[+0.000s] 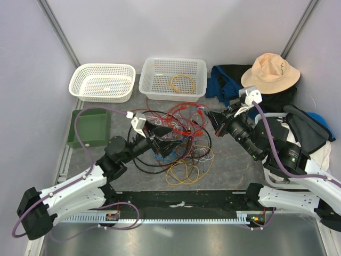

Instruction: Untangle the cables

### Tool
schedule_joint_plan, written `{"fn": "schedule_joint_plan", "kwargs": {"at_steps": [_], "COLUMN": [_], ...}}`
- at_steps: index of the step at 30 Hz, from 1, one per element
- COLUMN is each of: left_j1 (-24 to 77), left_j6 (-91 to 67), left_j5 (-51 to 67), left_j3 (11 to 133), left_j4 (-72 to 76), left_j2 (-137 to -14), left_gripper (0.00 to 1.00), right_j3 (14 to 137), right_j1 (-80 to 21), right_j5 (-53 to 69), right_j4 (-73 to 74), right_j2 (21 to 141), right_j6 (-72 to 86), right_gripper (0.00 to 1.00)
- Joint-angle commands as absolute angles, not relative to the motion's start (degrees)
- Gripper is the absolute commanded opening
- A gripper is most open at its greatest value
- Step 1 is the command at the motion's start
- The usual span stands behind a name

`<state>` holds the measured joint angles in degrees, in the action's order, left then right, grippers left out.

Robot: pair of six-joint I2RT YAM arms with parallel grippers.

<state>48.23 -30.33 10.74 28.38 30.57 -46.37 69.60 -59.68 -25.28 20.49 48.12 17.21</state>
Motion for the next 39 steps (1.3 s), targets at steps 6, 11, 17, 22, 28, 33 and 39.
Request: {"fn": "schedule_joint_plan", "kwargs": {"at_steps": [6, 11, 17, 22, 28, 33, 39], "left_j1": [48.6, 48.6, 48.6, 48.6, 48.6, 48.52, 48.16], "left_j6": [-25.31, -24.79, -23.56, -22.33, -17.94, -14.95, -12.93], "left_j5": [10.81, 10.9, 10.11, 10.02, 6.17, -2.09, -16.69], "left_j3": [24.69, 25.93, 29.09, 31.81, 38.05, 50.92, 74.92], "left_j4": [42.1, 44.12, 43.86, 42.9, 31.21, 14.98, -12.46], "left_j2": [-54.04, -58.79, -64.51, -66.53, -60.66, -54.24, -57.91], "left_gripper": [1.0, 1.0, 0.95, 0.56, 0.02, 0.02, 0.02], "right_j3": [76.9, 77.96, 77.78, 76.99, 74.89, 72.16, 67.33], "right_j1": [-59.76, -59.85, -59.85, -59.68, -59.77, -59.77, -59.77], "right_j5": [-20.66, -19.51, -19.51, -19.69, -22.14, -25.48, -29.35], "right_j4": [20.21, 20.21, 20.21, 20.39, 20.83, 21.36, 21.62], "right_j2": [49.75, 50.27, 49.66, 48.87, 45.97, 42.72, 39.38], "right_j6": [18.98, 19.51, 20.04, 20.48, 20.57, 20.65, 20.83], "right_gripper": [0.0, 0.0, 0.0, 0.0, 0.23, 0.86, 0.96]}}
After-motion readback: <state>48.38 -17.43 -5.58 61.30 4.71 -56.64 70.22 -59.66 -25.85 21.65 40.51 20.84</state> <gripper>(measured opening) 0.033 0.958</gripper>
